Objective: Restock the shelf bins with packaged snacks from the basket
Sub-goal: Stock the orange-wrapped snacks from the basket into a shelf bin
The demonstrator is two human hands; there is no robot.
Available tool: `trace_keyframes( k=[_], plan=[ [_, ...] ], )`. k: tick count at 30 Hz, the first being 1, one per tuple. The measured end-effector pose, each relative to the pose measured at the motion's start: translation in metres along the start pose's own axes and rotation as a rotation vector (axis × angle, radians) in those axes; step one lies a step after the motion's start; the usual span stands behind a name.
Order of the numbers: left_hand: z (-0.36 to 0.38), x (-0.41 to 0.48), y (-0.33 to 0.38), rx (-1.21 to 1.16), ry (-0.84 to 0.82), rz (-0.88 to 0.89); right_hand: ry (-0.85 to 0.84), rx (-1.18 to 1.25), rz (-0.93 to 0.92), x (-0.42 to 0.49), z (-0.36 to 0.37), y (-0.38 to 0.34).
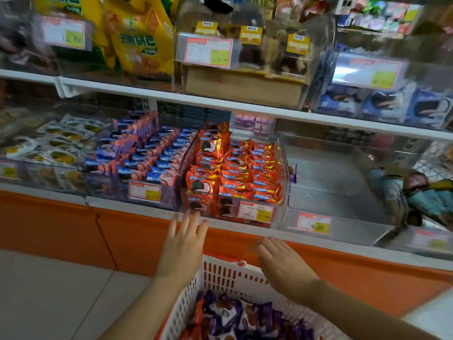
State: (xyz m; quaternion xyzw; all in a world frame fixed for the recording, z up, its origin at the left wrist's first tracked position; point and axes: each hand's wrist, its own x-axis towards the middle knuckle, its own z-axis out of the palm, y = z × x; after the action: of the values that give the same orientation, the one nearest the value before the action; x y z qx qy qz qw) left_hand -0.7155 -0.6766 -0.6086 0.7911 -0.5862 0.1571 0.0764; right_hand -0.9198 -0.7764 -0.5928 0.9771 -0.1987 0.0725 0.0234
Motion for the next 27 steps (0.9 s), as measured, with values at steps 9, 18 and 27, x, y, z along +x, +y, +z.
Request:
trace_keyframes(
  k=[9, 18, 27],
  plan=[
    [0.065, -0.071, 0.045, -0.112, -0.346, -0.005, -0.202, 0.062, 0.215, -0.068, 0.074, 0.02],
    [0.128, -0.148, 0.062, -0.237, -0.898, 0.043, -0.819, 0.401, 0.358, -0.129, 0.15, -0.005],
    [0.147, -0.162, 0.056, -0.061, -0.94, 0.168, -0.935, 0.41, 0.164, -0.168, 0.178, -0.009]
  ],
)
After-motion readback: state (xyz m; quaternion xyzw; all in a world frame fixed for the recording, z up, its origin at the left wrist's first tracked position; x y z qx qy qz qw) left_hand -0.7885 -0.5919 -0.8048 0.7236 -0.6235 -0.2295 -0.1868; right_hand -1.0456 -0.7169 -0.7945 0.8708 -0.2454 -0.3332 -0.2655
